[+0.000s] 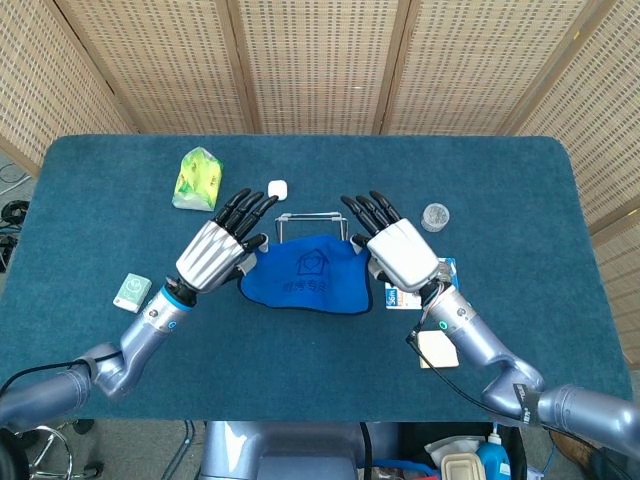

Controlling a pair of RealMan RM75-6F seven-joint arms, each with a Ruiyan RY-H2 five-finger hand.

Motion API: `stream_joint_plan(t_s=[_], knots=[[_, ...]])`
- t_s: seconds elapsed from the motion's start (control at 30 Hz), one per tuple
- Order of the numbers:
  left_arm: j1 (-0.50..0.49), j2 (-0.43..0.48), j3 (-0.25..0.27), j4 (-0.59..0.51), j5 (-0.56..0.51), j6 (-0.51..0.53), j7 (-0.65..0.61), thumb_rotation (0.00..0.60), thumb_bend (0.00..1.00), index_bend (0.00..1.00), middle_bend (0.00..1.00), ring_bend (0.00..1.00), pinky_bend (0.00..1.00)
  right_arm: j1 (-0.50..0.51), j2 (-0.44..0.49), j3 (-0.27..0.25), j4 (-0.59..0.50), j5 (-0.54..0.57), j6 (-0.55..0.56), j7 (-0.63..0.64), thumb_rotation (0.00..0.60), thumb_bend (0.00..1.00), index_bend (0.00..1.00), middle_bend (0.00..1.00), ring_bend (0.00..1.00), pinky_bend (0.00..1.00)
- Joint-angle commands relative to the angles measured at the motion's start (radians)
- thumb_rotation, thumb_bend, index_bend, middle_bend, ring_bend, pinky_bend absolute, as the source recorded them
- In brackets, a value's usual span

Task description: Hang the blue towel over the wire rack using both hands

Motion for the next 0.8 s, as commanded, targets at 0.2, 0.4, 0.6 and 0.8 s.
stream_joint_plan(t_s=[0.2, 0.4, 0.6, 0.8], knots=[[-0.042, 0.037, -0.067, -0.044, -0.050, -0.036, 0.021, 0.600, 0.45, 0.76, 0.00, 0.00, 0.05, 0.045, 0.033, 0.066, -0.031, 0.077, -0.036, -0.038, 0.600, 0.53, 0.63, 0.00, 0.00, 0.00], [-0.079, 0.066, -0.104, -0.043, -0.073, -0.067, 0.044, 0.600, 0.45, 0.76, 0.00, 0.00, 0.05, 0.085, 0.044, 0.117, -0.031, 0.142, -0.061, -0.050, 0.600, 0.53, 0.63, 0.00, 0.00, 0.00], [-0.104, 0.053, -0.139, -0.019, -0.129, -0.100, 0.025, 0.600, 0.45, 0.76, 0.00, 0.00, 0.05, 0.127, 0.030, 0.142, 0.021, 0.197, -0.091, -0.061, 0.600, 0.54, 0.63, 0.00, 0.00, 0.00], [-0.131, 0.008, -0.142, 0.050, -0.173, -0.149, 0.014, 0.600, 0.45, 0.76, 0.00, 0.00, 0.05, 0.165, -0.003, 0.137, 0.099, 0.237, -0.130, -0.068, 0.600, 0.54, 0.63, 0.00, 0.00, 0.00]])
